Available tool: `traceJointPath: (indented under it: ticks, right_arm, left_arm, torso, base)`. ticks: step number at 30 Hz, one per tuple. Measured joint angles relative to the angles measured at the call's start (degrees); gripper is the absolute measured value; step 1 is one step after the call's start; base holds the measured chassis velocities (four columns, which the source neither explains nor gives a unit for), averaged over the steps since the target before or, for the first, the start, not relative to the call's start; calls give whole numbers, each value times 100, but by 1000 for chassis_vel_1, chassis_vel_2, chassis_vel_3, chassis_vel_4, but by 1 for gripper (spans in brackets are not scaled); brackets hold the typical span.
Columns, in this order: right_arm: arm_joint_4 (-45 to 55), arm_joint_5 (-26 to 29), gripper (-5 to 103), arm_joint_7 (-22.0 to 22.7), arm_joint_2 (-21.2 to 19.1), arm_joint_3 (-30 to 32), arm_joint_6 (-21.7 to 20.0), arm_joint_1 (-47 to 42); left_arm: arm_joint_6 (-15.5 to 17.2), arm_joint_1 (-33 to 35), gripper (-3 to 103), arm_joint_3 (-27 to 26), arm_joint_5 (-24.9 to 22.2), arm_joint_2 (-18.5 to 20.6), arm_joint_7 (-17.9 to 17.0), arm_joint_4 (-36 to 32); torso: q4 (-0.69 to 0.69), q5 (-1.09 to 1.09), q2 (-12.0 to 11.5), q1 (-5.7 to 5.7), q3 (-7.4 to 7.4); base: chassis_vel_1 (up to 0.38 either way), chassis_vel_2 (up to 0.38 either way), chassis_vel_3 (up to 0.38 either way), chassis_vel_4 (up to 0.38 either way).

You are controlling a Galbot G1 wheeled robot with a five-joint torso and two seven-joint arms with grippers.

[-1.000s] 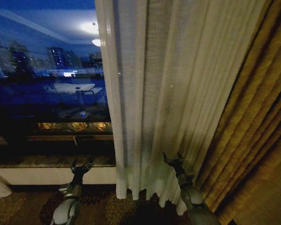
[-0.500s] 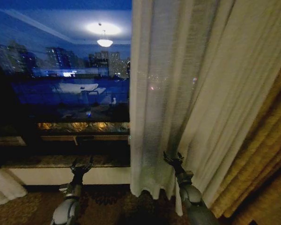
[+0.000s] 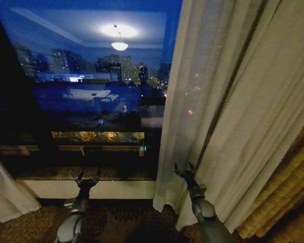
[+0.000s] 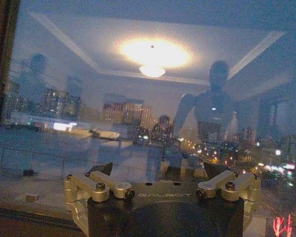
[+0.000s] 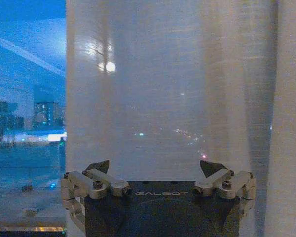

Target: Open the curtains by pulling them apart, changing their state from closed to fully open.

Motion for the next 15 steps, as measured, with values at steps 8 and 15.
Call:
traceJointPath:
  ticks: [8,15]
  right_arm:
    - [-50,-196,100,135,84,-53,-124,70]
    - [-155,-191,100,187,127,-64,-49,145]
  left_arm:
    - [0,0,100,-3,0,2,0,0]
    - [0,0,100,-3,0,2,-1,0]
  torso:
    - [3,-5,1,0,0]
    - [2,-1,0,-1,0]
  base:
    - [-13,-19,6,15]
    - [0,0,0,0]
